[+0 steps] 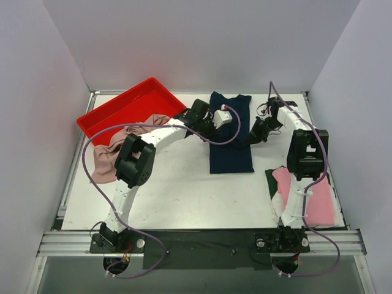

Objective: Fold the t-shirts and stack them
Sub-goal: Fold the folded rectangular tshirt in 1/3 of the way

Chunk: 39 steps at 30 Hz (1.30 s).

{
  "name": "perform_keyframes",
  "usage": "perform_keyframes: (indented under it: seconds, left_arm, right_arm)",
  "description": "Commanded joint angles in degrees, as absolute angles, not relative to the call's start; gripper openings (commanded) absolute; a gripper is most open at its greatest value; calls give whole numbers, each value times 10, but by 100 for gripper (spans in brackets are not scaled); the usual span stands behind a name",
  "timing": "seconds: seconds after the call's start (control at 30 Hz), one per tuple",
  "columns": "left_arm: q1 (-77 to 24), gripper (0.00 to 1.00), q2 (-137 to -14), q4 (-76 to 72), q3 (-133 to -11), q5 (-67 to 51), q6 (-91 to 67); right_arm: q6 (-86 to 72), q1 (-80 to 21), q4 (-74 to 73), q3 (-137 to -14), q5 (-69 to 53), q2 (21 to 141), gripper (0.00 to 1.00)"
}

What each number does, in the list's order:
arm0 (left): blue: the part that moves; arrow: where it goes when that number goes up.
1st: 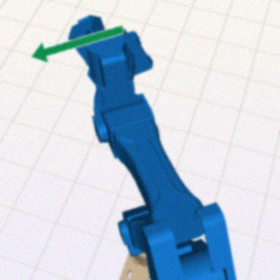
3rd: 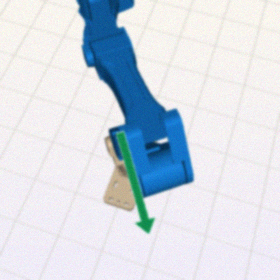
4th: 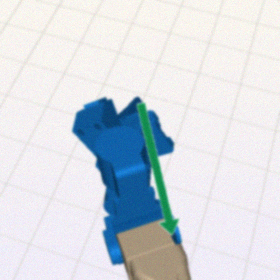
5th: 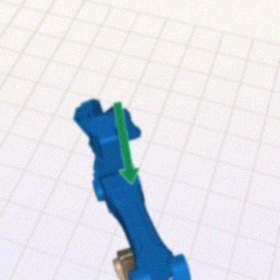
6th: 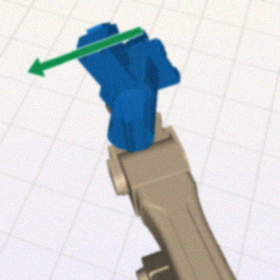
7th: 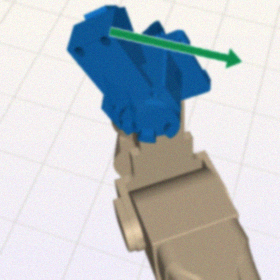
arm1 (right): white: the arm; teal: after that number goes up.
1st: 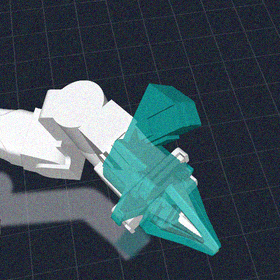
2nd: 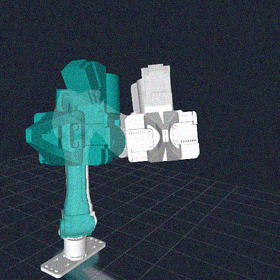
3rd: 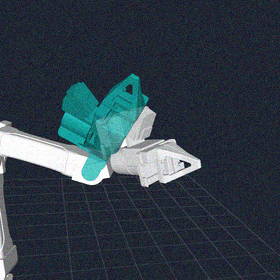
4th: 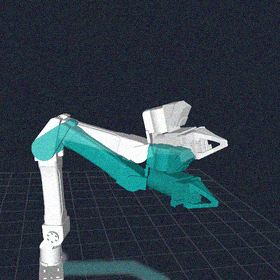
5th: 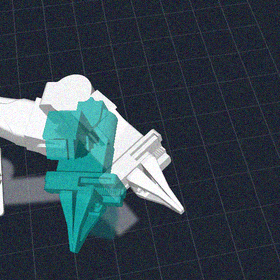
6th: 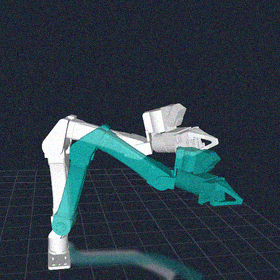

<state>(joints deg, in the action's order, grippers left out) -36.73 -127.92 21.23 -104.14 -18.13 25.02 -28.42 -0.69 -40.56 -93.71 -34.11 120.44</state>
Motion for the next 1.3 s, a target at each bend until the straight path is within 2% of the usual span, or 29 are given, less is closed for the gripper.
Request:
perform_keyframes:
  seconds: [0.0,0.07,0.1,0.13,0.17,0.23,0.37,0.4,0.47,0.5,0.53,0.57,0.6,0.7,0.83,1.03,1.27]
  left_arm:
    - [-365,7,-1290,178,-1076,-182,233]
    - [-365,33,-1294,166,-1076,-173,232]
    - [-364,39,-1295,155,-1077,-163,233]
    - [-362,45,-1295,150,-1078,-157,234]
    - [-361,47,-1296,149,-1090,-145,235]
    - [-353,49,-1301,172,-1120,-140,238]
    - [-344,49,-1297,247,-1165,-158,263]
    - [-343,48,-1291,274,-1173,-167,265]
    - [-338,37,-1283,328,-1188,-240,285]
    - [-338,23,-1280,352,-1190,-272,302]
    - [-338,18,-1275,391,-1188,-337,334]
    - [-341,14,-1274,413,-1187,-363,355]
    - [-342,13,-1272,434,-1172,-401,377]
    - [-344,12,-1269,397,-1120,-414,367]
    - [-345,11,-1302,284,-1113,-334,324]
    - [-342,10,-1360,271,-1175,-291,326]
    - [-335,11,-1382,222,-1176,-213,271]
  right_arm:
    - [-293,14,-421,-963,-331,1217,1]
    - [-305,26,-420,-966,-307,1219,16]
    - [-314,36,-417,-966,-294,1219,27]
    - [-316,41,-411,-969,-286,1216,32]
    - [-317,50,-410,-981,-271,1213,36]
    - [-311,57,-409,-1001,-258,1205,38]
    - [-279,48,-406,-984,-220,1151,35]
    - [-265,36,-403,-972,-214,1141,23]
    - [-247,14,-388,-929,-233,1115,6]
    - [-244,6,-374,-899,-244,1104,2]
    - [-244,-12,-367,-889,-270,1101,0]
    - [-247,-20,-356,-872,-281,1102,0]
    - [-255,-32,-352,-866,-288,1106,0]
    - [-279,-52,-338,-872,-297,1130,0]
    - [-305,-58,-330,-919,-297,1184,0]
    - [-313,-43,-331,-1053,-276,1286,0]
    - [-317,-28,-334,-1099,-272,1341,0]
